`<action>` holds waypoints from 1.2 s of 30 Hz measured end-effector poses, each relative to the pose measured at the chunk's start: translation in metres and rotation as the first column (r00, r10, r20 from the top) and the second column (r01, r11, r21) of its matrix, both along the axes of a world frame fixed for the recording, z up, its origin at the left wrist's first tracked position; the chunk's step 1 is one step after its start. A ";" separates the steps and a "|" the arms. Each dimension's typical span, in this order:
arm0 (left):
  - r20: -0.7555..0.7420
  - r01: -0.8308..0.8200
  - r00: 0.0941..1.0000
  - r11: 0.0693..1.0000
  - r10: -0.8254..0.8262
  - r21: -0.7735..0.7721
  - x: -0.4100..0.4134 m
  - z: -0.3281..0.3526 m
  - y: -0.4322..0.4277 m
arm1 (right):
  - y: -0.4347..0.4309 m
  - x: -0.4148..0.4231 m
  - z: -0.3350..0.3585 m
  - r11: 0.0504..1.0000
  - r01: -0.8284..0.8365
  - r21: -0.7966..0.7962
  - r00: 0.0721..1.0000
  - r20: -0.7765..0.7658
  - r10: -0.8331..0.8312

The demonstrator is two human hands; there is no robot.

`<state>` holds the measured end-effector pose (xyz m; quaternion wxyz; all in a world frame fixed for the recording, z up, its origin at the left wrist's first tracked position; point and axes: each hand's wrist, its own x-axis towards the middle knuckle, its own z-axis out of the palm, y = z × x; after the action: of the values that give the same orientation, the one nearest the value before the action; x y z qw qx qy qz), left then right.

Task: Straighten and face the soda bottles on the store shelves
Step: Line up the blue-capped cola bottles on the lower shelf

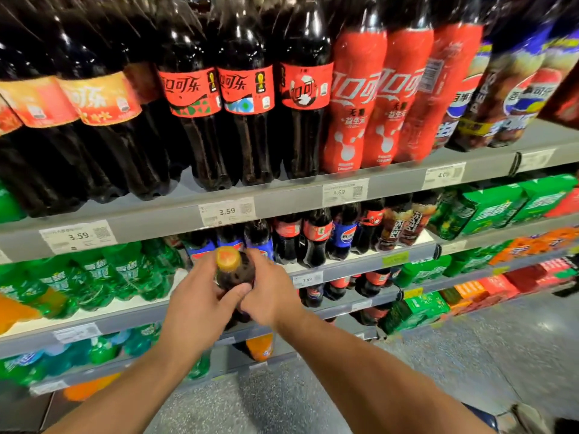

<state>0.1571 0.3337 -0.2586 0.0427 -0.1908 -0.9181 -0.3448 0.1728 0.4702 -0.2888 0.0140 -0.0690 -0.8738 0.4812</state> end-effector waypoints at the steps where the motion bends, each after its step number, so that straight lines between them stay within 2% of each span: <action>1: 0.011 0.028 1.000 0.999 -0.027 -0.023 0.001 0.001 0.011 | 0.010 0.006 -0.001 0.999 0.030 0.011 0.999 0.011 -0.030; 6: -0.005 0.217 0.976 0.975 -0.218 -0.036 0.010 -0.004 0.065 | 0.067 0.037 -0.009 0.986 0.150 0.068 0.988 0.022 -0.152; 9: -0.003 0.274 0.962 0.958 -0.274 0.085 0.014 -0.007 0.100 | 0.104 0.055 -0.008 0.974 0.219 0.057 0.974 0.040 -0.221; 12: -0.008 0.228 0.973 0.963 -0.229 0.147 0.010 -0.009 0.137 | 0.138 0.070 -0.006 0.959 0.279 0.043 0.959 0.045 -0.281; 15: 0.102 0.177 0.979 0.984 -0.176 -0.002 -0.006 -0.018 0.169 | 0.167 0.080 -0.007 0.947 0.317 0.056 0.946 0.051 -0.320; 17: 0.173 0.166 0.973 0.985 -0.156 -0.046 -0.014 -0.016 0.187 | 0.183 0.086 -0.006 0.938 0.343 0.049 0.937 0.058 -0.345; 22: 0.166 0.152 0.978 0.976 -0.126 -0.154 -0.027 -0.002 0.232 | 0.212 0.095 -0.009 0.931 0.365 0.023 0.927 0.083 -0.366; 26: 0.126 0.051 0.992 0.963 -0.018 -0.265 -0.041 0.000 0.258 | 0.226 0.097 -0.014 0.936 0.350 0.029 0.931 0.099 -0.351; 29: 0.107 0.037 0.994 0.935 0.001 -0.353 -0.048 0.001 0.269 | 0.232 0.097 -0.017 0.939 0.342 0.029 0.933 0.108 -0.343; 36: 0.120 -0.056 0.989 0.965 0.089 -0.255 -0.059 -0.015 0.272 | 0.235 0.092 -0.022 0.938 0.346 0.030 0.931 0.114 -0.347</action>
<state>0.0976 0.6052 -0.2735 -0.0293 -0.1378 -0.9615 -0.2357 0.2649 0.7052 -0.3107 0.0476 -0.2499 -0.8496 0.4620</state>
